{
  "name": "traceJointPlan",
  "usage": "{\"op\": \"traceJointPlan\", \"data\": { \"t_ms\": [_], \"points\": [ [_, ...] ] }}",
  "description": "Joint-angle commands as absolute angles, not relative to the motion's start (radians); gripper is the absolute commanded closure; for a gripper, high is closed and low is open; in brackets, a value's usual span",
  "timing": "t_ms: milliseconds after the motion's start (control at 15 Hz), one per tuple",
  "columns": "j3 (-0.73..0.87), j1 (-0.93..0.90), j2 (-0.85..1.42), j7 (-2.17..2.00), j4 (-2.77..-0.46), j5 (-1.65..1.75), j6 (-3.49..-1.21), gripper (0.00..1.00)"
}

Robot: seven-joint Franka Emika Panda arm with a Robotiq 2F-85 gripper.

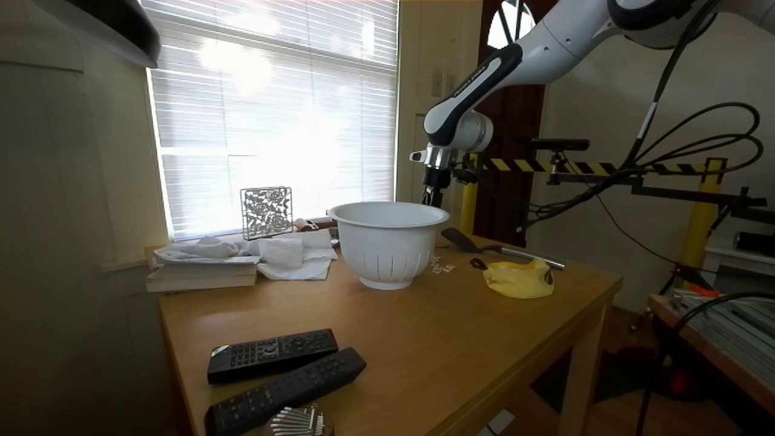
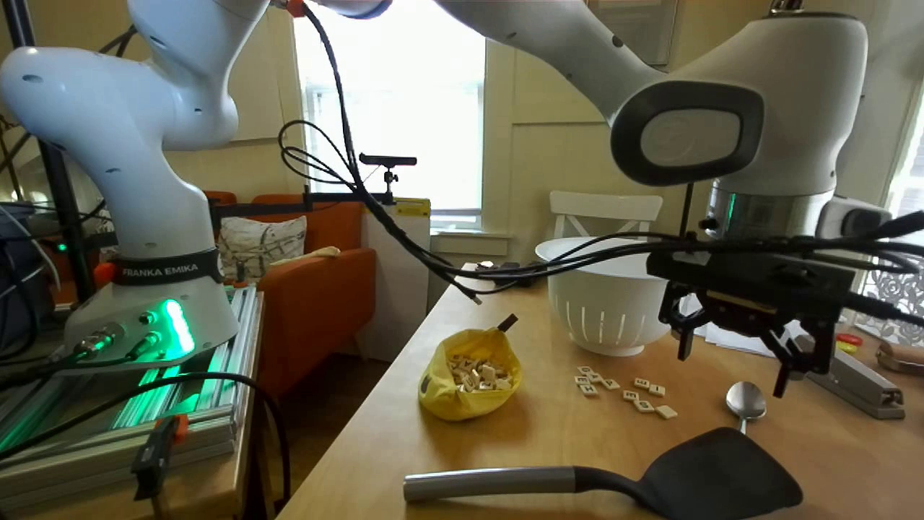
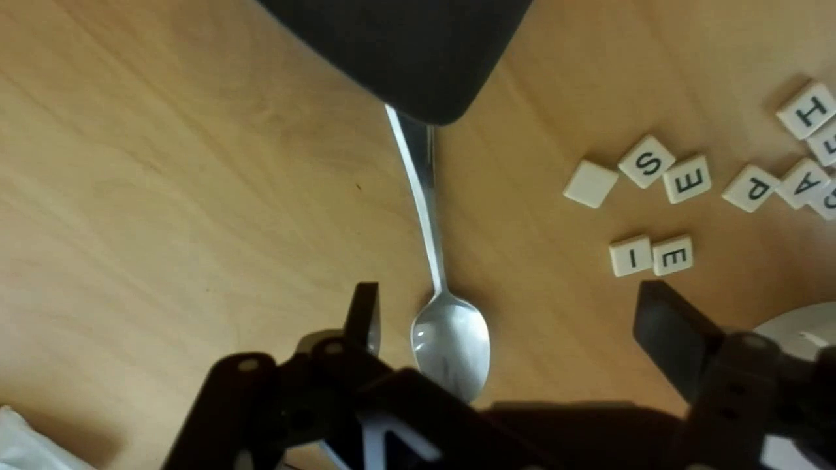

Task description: Put the silver spoon in the white colander.

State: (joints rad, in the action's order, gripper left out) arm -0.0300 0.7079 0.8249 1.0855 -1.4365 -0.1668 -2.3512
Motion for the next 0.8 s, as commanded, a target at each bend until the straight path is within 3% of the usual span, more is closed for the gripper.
{"op": "traceJointPlan", "data": {
  "t_ms": [0,600,667,733],
  "points": [
    [-0.068,0.723,0.84,1.206,-1.452,-0.186,-2.4,0.0],
    [-0.046,0.713,0.925,1.246,-1.389,-0.17,-2.436,0.01],
    [-0.042,0.714,0.93,1.241,-1.383,-0.17,-2.429,0.09],
    [-0.038,0.714,0.936,1.238,-1.377,-0.168,-2.427,0.24]
  ]
}}
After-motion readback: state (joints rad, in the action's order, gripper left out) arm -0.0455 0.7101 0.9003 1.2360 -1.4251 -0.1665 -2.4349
